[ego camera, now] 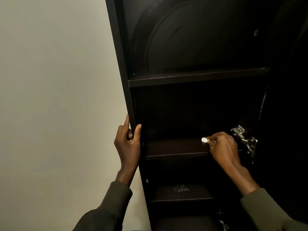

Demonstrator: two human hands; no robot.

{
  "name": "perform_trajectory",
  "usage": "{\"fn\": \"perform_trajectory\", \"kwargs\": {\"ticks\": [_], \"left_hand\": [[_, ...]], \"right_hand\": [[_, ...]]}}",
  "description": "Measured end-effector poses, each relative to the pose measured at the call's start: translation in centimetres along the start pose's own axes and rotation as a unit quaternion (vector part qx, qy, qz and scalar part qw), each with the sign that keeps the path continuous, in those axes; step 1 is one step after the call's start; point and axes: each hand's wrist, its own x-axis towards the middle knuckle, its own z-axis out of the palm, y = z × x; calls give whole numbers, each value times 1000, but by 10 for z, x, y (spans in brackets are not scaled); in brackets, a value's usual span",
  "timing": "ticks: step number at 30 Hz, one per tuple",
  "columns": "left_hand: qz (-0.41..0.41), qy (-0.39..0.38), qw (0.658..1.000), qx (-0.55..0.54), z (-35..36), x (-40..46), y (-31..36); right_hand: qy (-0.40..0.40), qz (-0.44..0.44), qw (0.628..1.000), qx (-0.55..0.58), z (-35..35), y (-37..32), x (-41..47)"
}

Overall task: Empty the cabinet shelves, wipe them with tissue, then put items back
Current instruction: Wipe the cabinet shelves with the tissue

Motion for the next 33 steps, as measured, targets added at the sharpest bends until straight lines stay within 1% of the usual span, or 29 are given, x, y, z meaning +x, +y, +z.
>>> {"fn": "perform_trajectory", "kwargs": {"ticks": [4,7,10,12,15,18,20,24,27,30,33], "left_hand": [[-15,-1,1000,8,0,-4,-6],[-33,-4,999,2,-3,-14,-11],[-46,-6,999,0,-5,-26,-16],[-59,-1,998,-4,-6,-34,-19],[-67,8,998,-6,-8,-46,-24],[-82,17,996,-13,-10,-60,-30],[-102,25,994,-19,-10,-72,-35],[-138,8,990,-13,-8,-98,-49],[-158,-1,987,-13,-5,-111,-58],[-163,-17,986,5,-3,-120,-67],[-171,-26,985,19,-2,-124,-73]], "right_hand": [[-29,-5,998,56,18,-34,-13],[-61,-79,992,80,36,-71,-35],[-93,-164,977,104,48,-100,-58],[-113,-187,966,141,48,-108,-73],[-124,-144,956,224,45,-94,-91],[-114,-78,959,248,50,-52,-105],[-111,-32,968,224,57,-19,-108],[-92,47,981,166,68,39,-102],[-81,80,985,126,75,68,-92],[-99,99,987,82,86,89,-86],[-130,90,987,33,95,99,-85]]}}
